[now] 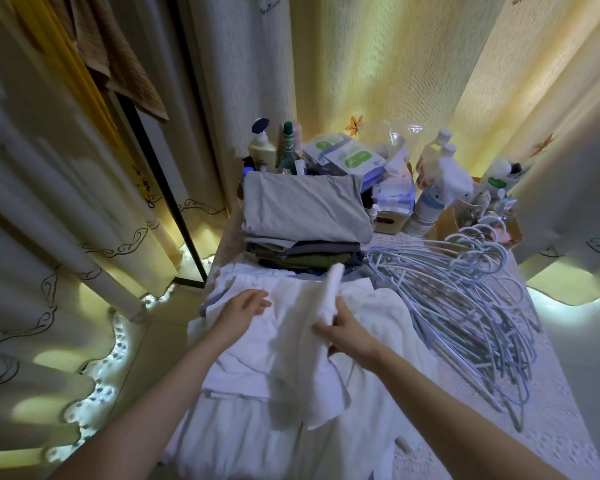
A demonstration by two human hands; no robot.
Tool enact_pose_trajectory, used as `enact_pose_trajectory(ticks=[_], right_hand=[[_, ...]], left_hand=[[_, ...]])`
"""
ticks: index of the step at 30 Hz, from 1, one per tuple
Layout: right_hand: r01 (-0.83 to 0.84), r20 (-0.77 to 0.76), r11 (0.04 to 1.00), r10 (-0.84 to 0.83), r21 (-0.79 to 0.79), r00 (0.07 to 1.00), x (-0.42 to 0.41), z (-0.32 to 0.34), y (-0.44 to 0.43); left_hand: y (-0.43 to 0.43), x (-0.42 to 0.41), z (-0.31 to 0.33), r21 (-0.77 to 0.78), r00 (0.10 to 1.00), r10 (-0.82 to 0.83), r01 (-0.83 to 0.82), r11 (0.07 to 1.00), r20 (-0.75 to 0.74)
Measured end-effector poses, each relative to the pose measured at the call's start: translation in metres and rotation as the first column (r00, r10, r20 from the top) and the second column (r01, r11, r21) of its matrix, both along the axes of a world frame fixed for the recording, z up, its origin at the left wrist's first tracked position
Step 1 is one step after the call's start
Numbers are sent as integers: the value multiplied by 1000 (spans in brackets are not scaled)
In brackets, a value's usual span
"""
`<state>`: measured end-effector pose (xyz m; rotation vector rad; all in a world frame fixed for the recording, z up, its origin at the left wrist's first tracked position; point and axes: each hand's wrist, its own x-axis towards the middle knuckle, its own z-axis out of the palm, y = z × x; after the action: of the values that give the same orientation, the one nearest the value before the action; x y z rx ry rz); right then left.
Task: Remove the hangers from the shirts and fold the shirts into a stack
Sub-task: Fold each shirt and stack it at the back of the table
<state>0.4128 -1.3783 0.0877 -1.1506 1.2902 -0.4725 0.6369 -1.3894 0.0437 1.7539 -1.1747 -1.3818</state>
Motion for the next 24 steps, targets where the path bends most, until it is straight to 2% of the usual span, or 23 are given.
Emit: enact_pose_trajectory(ticks=[1, 3, 4, 5, 6, 7, 9, 11, 12, 14, 17, 21, 22, 24], right_hand=[[-10, 49, 1000, 10, -10, 999, 18, 3, 0], [-111, 176, 993, 102, 43, 979, 54, 9, 1], [-205, 208, 977, 189, 61, 960, 68, 12, 2], [-289, 218, 956, 272, 47, 937, 80, 14, 2], [-316, 194, 949, 307, 15, 932, 87, 13, 2], [-269, 160, 963, 270, -29, 949, 91, 11, 1], [11, 73, 995, -4, -98, 997, 86, 1, -2], [287, -54, 948, -297, -137, 954, 73, -18, -5], [344, -121, 933, -355, -104, 927, 69, -26, -4], [277, -207, 959, -261, 54, 943, 69, -47, 4], [129, -189, 953, -78, 273, 979, 85, -65, 31], [154, -85, 919, -132, 364, 988, 97, -81, 52], [153, -56, 927, -143, 343, 988, 95, -79, 48], [116, -59, 965, -105, 236, 993, 81, -62, 30]], left_hand=[[-3, 3, 9, 112, 987, 57, -40, 993, -151], [-4, 11, 22, 222, 954, 131, -71, 972, -268], [-3, 15, 25, 201, 960, 149, -101, 974, -236], [-3, 20, 26, 141, 984, 112, -93, 986, -138], [-2, 26, 25, 74, 999, 39, -38, 996, -15], [-2, 31, 23, 14, 998, -8, 7, 1000, 66], [-2, 40, 16, -77, 992, 63, -55, 996, 106], [-3, 48, 11, -122, 976, 189, -177, 977, 103], [-2, 51, 7, -124, 967, 229, -215, 969, 110], [-4, 53, -5, -112, 955, 252, -236, 965, 155], [-9, 51, -19, -55, 938, 271, -266, 963, 217], [-13, 50, -20, 10, 906, 270, -289, 957, 325], [-13, 50, -15, -52, 883, 262, -263, 963, 390], [-17, 53, 3, -359, 830, 272, -93, 929, 488]])
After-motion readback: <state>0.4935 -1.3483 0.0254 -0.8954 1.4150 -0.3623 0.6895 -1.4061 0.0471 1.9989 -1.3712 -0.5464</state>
